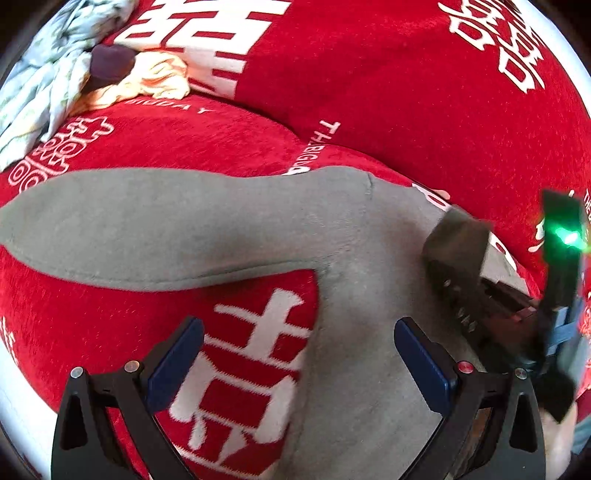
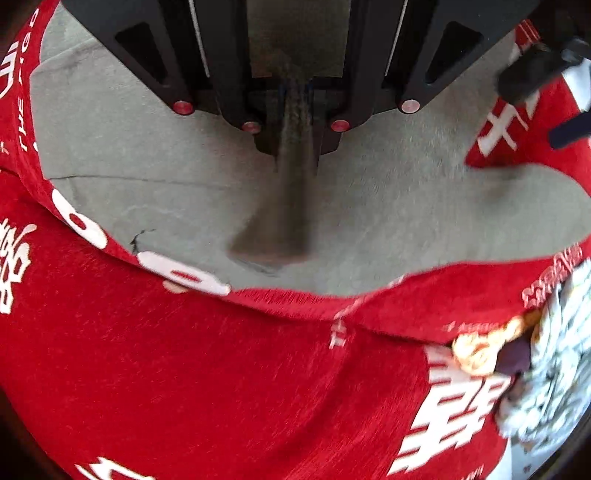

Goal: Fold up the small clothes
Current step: 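Lay the sleeve on the sweater and open the right tool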

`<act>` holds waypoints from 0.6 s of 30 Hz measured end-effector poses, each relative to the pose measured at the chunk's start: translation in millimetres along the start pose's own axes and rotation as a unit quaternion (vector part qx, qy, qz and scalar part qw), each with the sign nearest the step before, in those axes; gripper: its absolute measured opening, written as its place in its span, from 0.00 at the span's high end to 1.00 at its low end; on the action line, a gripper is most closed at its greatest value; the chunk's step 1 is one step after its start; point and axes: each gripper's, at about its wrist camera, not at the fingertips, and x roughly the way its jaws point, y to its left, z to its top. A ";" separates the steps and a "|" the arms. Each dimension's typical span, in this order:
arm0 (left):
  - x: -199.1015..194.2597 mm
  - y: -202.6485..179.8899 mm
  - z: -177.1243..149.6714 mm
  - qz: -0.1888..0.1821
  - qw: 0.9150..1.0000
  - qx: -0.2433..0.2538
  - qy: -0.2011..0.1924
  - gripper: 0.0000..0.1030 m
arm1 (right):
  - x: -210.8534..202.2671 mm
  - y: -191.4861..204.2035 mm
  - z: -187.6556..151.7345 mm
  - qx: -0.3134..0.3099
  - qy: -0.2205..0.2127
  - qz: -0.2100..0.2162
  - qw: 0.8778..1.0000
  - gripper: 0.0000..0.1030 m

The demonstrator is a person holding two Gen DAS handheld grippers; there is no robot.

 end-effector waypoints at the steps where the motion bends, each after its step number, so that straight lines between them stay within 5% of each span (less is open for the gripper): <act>1: -0.4 1.8 -0.5 0.000 1.000 -0.002 0.000 0.00 | 3.1 3.3 -2.0 -0.007 0.007 -0.006 1.000 0.79; 2: -0.8 3.5 -1.1 0.002 1.000 -0.002 0.000 0.00 | 5.2 8.1 -3.9 -0.016 0.011 -0.012 1.000 0.71; 4: -0.7 6.0 -2.0 0.005 1.000 -0.004 0.002 0.00 | 3.4 15.4 -5.5 -0.030 0.008 -0.022 0.999 0.31; 5: -1.4 7.6 -3.1 0.005 1.000 -0.006 0.001 0.00 | -0.5 21.4 -5.9 -0.048 0.006 -0.027 0.998 0.28; 11: -2.9 17.3 -9.4 0.006 0.999 -0.032 0.008 0.00 | -38.2 37.6 0.9 -0.132 -0.035 0.003 0.991 0.28; 18: -10.4 -10.4 -7.6 0.006 1.000 0.003 -0.002 0.00 | -73.6 -41.2 0.4 0.013 -0.060 0.116 0.991 0.25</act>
